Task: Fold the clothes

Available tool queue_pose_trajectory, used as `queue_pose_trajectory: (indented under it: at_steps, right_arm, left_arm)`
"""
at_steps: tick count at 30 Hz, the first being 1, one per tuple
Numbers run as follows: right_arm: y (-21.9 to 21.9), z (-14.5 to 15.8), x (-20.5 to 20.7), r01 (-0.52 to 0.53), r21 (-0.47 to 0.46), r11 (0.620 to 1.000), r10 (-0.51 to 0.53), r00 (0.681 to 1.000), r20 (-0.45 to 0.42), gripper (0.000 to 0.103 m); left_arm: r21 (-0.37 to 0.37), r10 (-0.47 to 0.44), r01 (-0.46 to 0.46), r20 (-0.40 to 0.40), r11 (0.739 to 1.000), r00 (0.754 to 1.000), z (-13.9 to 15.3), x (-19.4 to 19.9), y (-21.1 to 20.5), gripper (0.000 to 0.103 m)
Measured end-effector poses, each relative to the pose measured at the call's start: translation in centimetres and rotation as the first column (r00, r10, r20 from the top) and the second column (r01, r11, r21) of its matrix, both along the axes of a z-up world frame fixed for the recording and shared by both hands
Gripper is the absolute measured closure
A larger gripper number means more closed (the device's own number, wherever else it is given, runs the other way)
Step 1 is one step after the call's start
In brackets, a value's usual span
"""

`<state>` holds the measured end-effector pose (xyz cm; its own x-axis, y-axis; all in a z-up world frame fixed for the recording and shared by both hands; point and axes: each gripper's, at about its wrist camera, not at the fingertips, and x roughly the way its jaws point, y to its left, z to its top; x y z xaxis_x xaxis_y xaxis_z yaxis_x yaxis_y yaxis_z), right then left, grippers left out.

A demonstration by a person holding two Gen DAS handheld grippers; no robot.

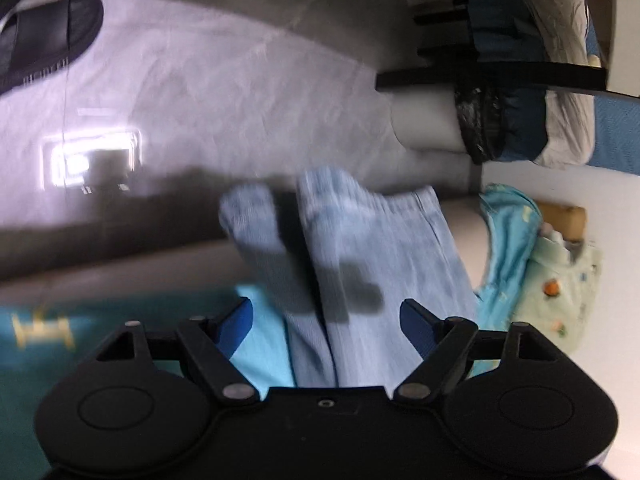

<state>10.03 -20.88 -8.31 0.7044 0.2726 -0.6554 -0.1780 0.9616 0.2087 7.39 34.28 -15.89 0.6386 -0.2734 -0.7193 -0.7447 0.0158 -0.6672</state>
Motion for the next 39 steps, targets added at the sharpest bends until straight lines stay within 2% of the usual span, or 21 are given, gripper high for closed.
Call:
queue_pose_trajectory:
  at_steps: [7,10,12,14,17,19,21,26,30,34,39]
  right_arm:
    - [0.2,-0.1,0.2,0.004,-0.016,1.000,-0.004,1.000,0.001,0.079]
    - [0.3,-0.1,0.3,0.010,-0.023,1.000,-0.010,1.000,-0.001,0.079]
    - [0.4,-0.1,0.5,0.012,-0.031,0.999,-0.012,1.000,-0.002,0.078]
    - [0.4,-0.1,0.5,0.015,-0.035,0.999,-0.015,1.000,-0.004,0.078]
    - [0.3,0.1,0.4,0.021,-0.033,0.999,-0.022,1.000,-0.012,0.078]
    - [0.1,0.3,0.4,0.026,-0.030,0.999,-0.027,0.999,-0.018,0.078]
    - [0.0,0.5,0.3,0.032,-0.029,0.999,-0.032,0.999,-0.023,0.078]
    - [-0.9,1.4,0.1,0.057,-0.014,0.998,-0.058,0.998,-0.031,0.076]
    - [-2.6,2.7,0.1,0.092,0.034,0.995,-0.091,0.995,-0.030,0.076]
    - [-4.5,4.3,-0.3,0.132,0.086,0.988,-0.133,0.991,0.007,0.074]
    - [-7.0,6.2,-1.0,0.172,0.137,0.976,-0.179,0.983,0.039,0.073]
  left_arm:
    - [-0.049,0.057,-0.055,0.046,0.997,0.997,-3.4,0.8,2.0,0.025]
    - [-0.054,0.063,-0.058,0.085,0.997,0.994,-3.6,1.0,2.1,0.031]
    - [-0.016,0.048,-0.047,0.098,0.999,0.994,-3.3,1.4,2.0,0.046]
    - [0.019,0.042,-0.045,0.117,0.999,0.992,-2.7,1.6,2.0,0.072]
    - [0.106,0.006,-0.022,0.150,0.994,0.989,-1.0,1.9,1.5,0.090]
    - [0.176,-0.030,0.001,0.168,0.984,0.985,0.5,2.2,1.1,0.094]
    - [0.259,-0.076,0.024,0.192,0.966,0.979,2.7,2.5,0.4,0.096]
    - [0.399,-0.177,0.058,0.268,0.915,0.947,9.1,2.9,-2.2,0.097]
    - [0.518,-0.298,0.108,0.299,0.849,0.907,14.3,3.3,-5.9,0.097]
    - [0.585,-0.405,0.150,0.333,0.797,0.852,18.6,3.3,-10.6,0.097]
    - [0.678,-0.550,0.211,0.333,0.704,0.766,22.9,3.3,-18.6,0.097]
